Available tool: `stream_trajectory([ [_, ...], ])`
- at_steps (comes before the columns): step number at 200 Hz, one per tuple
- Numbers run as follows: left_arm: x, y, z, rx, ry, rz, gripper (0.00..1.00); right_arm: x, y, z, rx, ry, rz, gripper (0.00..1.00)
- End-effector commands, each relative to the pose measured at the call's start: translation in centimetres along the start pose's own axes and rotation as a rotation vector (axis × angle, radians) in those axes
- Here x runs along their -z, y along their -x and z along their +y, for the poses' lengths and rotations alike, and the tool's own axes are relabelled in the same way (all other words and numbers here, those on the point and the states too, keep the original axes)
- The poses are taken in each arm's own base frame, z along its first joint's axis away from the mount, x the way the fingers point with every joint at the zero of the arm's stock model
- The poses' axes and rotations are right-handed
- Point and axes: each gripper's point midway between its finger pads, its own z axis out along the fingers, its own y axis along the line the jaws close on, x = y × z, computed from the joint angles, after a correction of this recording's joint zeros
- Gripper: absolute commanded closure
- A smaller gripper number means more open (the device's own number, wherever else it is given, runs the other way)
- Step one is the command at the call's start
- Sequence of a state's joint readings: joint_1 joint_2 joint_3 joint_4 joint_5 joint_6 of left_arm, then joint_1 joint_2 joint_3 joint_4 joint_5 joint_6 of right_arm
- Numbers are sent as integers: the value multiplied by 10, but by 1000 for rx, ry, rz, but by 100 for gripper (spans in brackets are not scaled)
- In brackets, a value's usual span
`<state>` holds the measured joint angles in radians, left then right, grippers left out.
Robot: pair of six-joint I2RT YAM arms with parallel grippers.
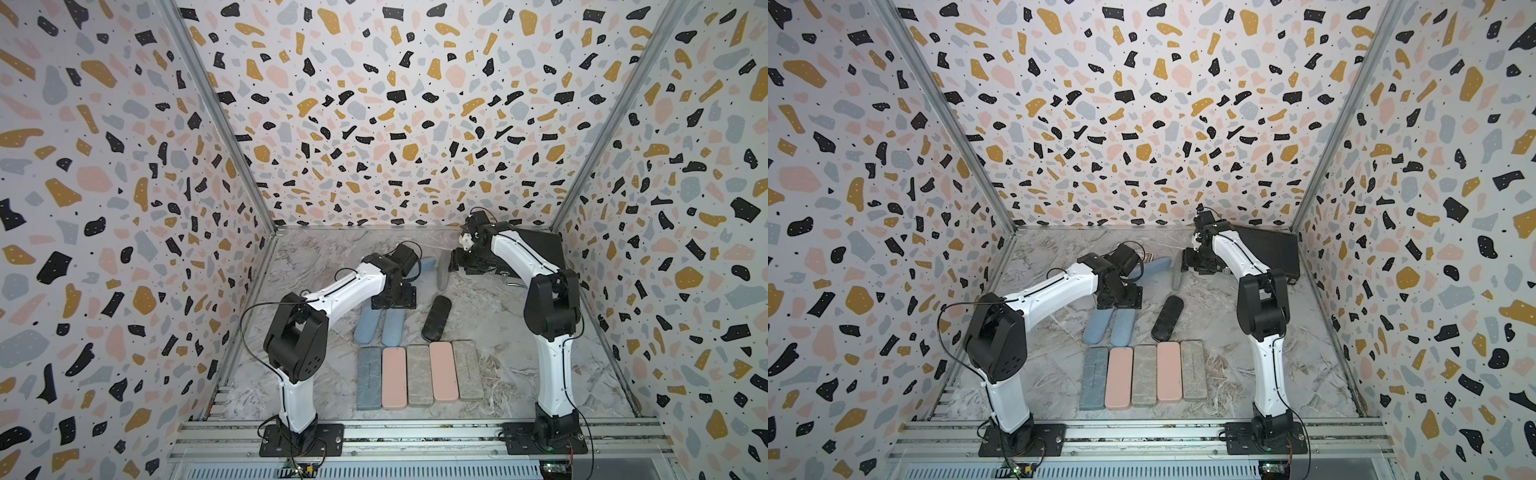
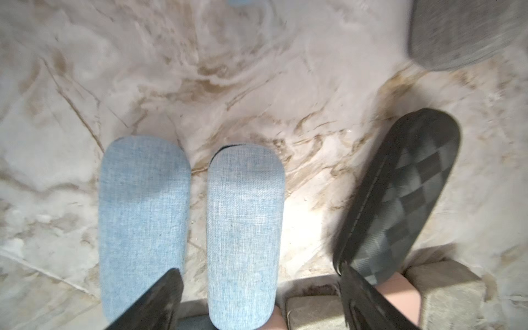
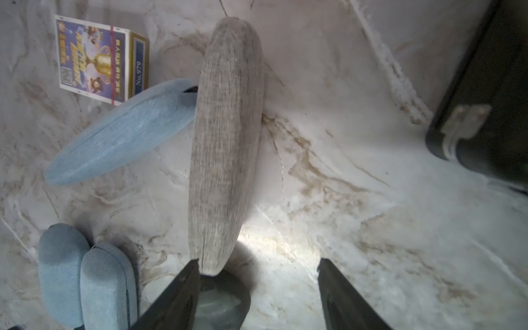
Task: Close the glasses case
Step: Move the glasses case to the center of the board, then pick up the glasses case at the center of the board.
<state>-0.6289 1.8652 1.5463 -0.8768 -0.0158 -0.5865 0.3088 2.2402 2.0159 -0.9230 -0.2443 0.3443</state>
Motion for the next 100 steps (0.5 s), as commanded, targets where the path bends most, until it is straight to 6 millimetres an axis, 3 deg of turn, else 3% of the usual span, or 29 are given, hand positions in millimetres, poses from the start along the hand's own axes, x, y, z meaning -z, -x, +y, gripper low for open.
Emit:
stream_trajectory([
  [1,30,9,4,-23,-13,-31,13,9,4,12,39,12,20,32],
  [19,40,16,19,11,-20,-46,13,-1,10,17,43,21,28,32],
  [37,46,22,46,71,-18,-62,13,-8,12,19,43,24,37,32],
  [71,41,20,94,162,4,-45,14,-21,14,21,39,32,50,32],
  [100,32,14,115,200,17,-21,13,-31,14,24,40,39,60,31],
])
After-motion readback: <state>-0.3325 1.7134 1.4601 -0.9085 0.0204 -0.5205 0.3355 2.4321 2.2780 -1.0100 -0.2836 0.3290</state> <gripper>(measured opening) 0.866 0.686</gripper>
